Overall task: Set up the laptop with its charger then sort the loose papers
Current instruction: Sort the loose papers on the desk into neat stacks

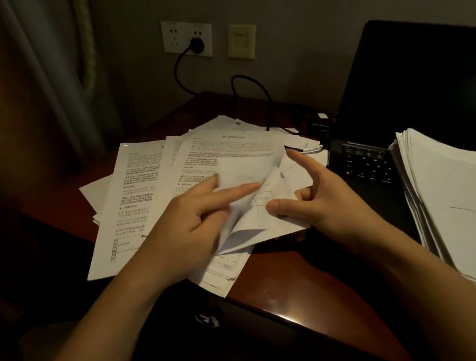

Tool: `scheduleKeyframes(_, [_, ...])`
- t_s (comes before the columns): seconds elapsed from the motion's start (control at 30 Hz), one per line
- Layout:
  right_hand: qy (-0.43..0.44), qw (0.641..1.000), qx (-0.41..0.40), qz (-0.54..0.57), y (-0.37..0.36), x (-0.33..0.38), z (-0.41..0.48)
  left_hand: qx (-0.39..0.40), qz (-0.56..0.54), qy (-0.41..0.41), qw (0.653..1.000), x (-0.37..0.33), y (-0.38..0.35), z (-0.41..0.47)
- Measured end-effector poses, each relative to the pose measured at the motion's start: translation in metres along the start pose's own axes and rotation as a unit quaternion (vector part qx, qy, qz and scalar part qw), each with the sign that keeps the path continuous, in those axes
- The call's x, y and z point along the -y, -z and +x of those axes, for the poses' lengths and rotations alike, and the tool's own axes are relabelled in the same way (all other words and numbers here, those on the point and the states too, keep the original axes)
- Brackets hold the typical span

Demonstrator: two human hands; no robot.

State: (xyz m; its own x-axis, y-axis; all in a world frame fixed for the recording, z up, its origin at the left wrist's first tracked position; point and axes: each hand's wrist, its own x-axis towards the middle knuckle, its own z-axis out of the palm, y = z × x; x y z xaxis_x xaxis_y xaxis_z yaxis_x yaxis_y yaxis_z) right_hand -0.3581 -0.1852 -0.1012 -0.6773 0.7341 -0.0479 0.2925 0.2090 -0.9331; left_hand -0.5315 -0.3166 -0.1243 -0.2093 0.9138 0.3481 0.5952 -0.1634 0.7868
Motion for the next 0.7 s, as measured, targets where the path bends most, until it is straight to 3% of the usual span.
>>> scheduleKeyframes(0.17, [0.007,1.0,0.006,-0.014,0.005,-0.002,0.002,-0.008,0.042,0.015,0.999,0.01,0.0,0.001])
scheduleKeyframes(0.37, [-0.005,0.998,0.068,-0.014,0.021,0.0,0.001,-0.018,-0.037,0.038,0.998,0.006,0.001,0.0])
scheduleKeyframes(0.7, [0.015,1.0,-0.003,-0.02,0.007,-0.006,0.005,-0.007,0.02,0.022,1.0,0.012,-0.001,-0.002])
